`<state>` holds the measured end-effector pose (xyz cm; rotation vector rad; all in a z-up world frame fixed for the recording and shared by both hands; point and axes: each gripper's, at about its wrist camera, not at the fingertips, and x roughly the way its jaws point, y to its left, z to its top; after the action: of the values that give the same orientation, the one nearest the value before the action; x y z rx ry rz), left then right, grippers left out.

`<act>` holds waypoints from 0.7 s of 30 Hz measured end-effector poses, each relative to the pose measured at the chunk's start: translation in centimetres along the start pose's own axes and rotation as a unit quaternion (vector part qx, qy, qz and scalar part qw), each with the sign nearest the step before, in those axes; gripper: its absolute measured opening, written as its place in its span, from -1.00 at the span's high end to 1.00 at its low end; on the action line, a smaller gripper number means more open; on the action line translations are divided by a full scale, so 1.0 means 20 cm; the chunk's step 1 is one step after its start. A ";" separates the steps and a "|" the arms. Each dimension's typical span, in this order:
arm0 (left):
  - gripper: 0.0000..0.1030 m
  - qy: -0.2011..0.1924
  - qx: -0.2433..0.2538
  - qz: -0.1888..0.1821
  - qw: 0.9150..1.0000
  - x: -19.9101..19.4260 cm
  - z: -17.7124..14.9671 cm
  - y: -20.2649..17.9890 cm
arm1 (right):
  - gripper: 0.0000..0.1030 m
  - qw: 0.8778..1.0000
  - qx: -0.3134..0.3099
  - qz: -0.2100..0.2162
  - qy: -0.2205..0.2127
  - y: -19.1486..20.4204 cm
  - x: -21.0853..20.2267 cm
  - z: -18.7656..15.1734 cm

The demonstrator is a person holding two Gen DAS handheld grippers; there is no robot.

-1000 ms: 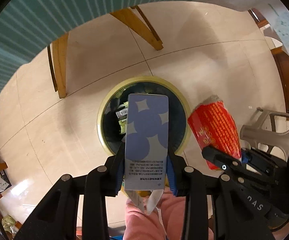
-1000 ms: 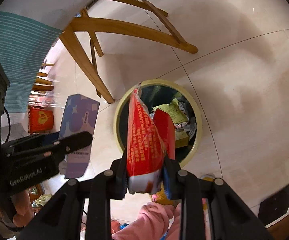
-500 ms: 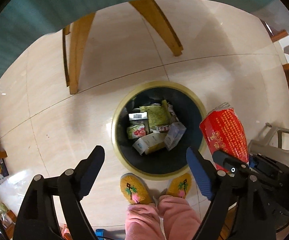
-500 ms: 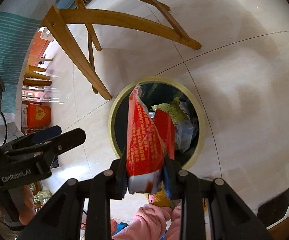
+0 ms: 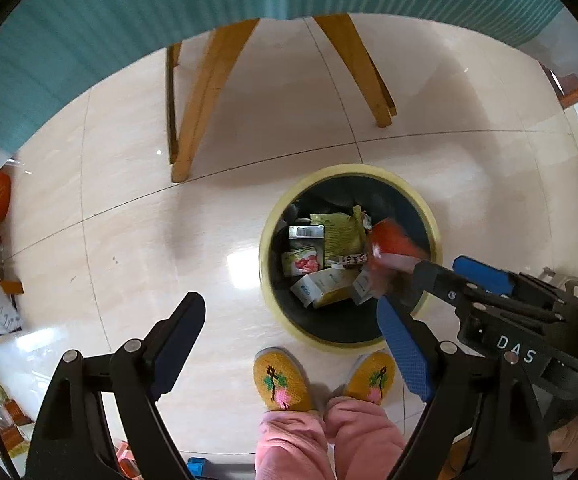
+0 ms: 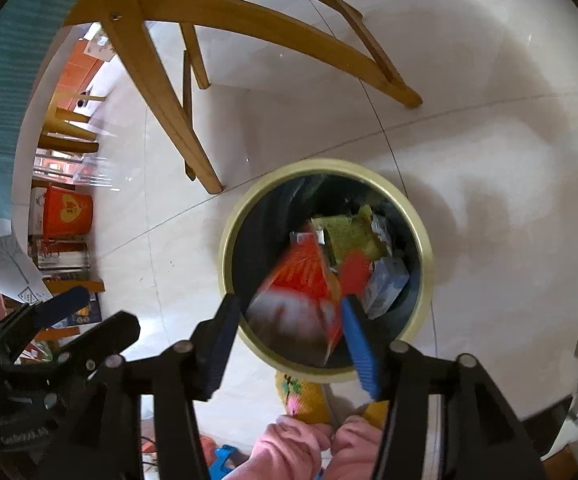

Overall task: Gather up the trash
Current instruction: 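Open both tools to drop the box and red bag into the bin, then raise both tools back toward the table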

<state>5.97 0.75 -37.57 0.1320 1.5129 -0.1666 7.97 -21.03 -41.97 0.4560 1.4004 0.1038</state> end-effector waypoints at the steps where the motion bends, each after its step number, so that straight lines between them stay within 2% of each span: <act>1: -0.68 -0.003 -0.004 0.000 1.000 -0.01 -0.01 0.01 | -0.15 1.000 -0.004 0.001 -0.003 0.01 -0.01 0.00; 3: -0.68 -0.007 -0.011 -0.001 1.000 -0.05 -0.02 0.02 | -0.31 1.000 -0.009 0.000 -0.008 0.02 -0.04 -0.01; 4: -0.68 -0.008 -0.014 -0.001 1.000 -0.06 -0.03 0.02 | -0.32 1.000 -0.012 -0.003 -0.013 0.02 -0.05 -0.01; 12: -0.68 -0.024 -0.012 -0.001 1.000 -0.33 -0.07 0.03 | -0.34 0.999 -0.006 -0.010 -0.031 0.07 -0.24 -0.08; 21: -0.68 -0.059 0.003 -0.024 0.998 -0.84 -0.09 0.02 | -0.34 0.998 -0.004 -0.006 -0.055 0.24 -0.67 -0.16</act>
<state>3.39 2.01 -20.89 0.0887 1.3993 -0.2131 3.35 -20.27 -28.11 0.4399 1.2945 0.0739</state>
